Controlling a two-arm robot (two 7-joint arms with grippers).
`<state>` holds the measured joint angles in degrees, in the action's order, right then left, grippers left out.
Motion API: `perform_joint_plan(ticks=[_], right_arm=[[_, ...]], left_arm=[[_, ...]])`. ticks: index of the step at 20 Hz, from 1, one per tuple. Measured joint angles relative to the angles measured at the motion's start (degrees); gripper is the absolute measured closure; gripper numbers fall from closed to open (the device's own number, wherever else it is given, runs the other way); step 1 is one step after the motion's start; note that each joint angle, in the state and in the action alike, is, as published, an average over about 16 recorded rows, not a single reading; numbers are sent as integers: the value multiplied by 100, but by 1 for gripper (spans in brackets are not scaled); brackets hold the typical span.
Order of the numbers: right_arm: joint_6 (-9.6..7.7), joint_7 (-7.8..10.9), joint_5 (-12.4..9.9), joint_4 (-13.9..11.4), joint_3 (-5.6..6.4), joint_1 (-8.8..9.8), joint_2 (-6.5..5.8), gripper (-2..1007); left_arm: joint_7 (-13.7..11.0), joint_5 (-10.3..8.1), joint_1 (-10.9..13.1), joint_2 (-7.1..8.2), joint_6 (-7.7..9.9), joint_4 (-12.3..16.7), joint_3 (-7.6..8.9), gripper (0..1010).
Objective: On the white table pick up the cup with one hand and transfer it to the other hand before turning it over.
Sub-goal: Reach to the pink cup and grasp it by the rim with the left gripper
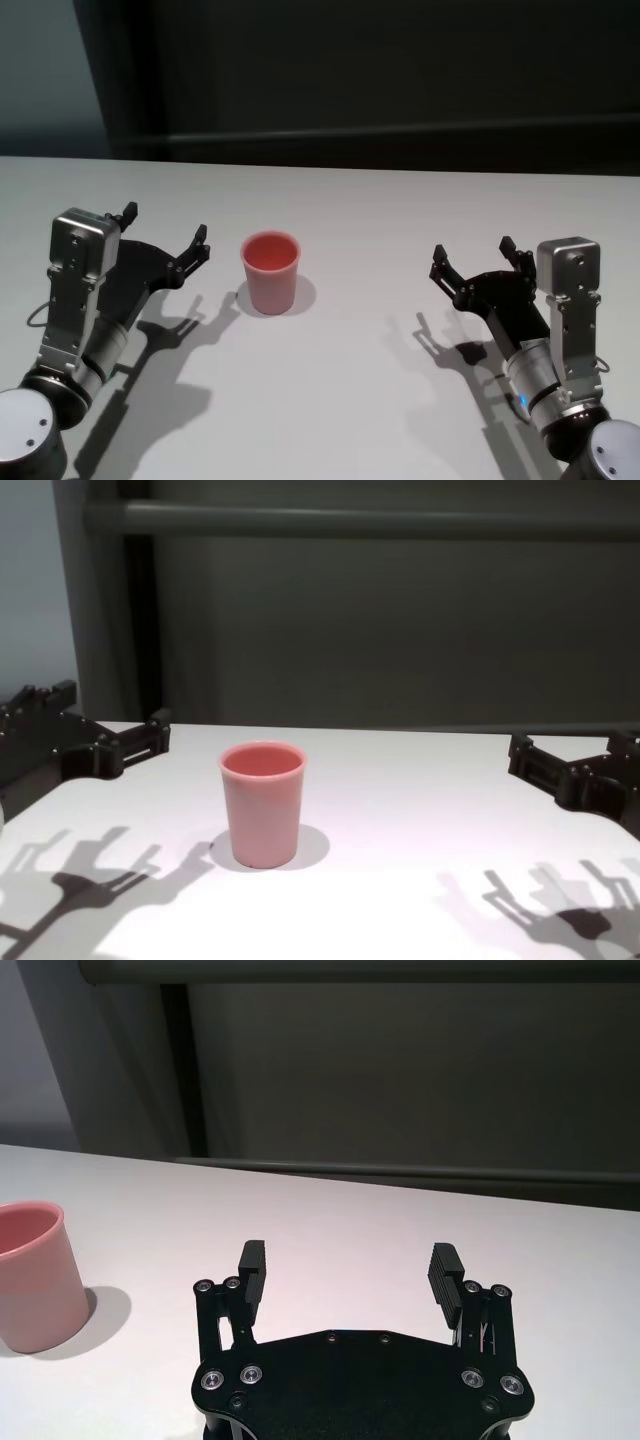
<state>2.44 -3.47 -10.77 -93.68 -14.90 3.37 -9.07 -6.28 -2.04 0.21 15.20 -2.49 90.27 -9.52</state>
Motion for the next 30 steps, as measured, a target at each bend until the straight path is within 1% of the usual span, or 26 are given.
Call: perform_joint_plan(ticks=[4,6,10,16,20,23,30], right_arm=[[0,0,0,0,0,0,0,3],[0,0,0,0,0,0,0,3],[0,0,0,0,0,0,0,3],[0,0,0,0,0,0,0,3],[0,0,0,0,0,0,0,3],[0,0,0,0,0,0,0,3],[0,0,0,0,0,0,0,3]], left_arm=[[-53,365,40,164,39,201,-56,7],[-70,575,64,255,50,321,-90,7],[-136,1054,95,478,68,577,-191,7],[-360,1766,63,862,128,962,-383,7],[-575,2214,-22,1122,181,1176,-520,7],[-779,2506,-123,1306,241,1304,-618,7],[-1401,3048,-493,1712,481,1503,-884,7]])
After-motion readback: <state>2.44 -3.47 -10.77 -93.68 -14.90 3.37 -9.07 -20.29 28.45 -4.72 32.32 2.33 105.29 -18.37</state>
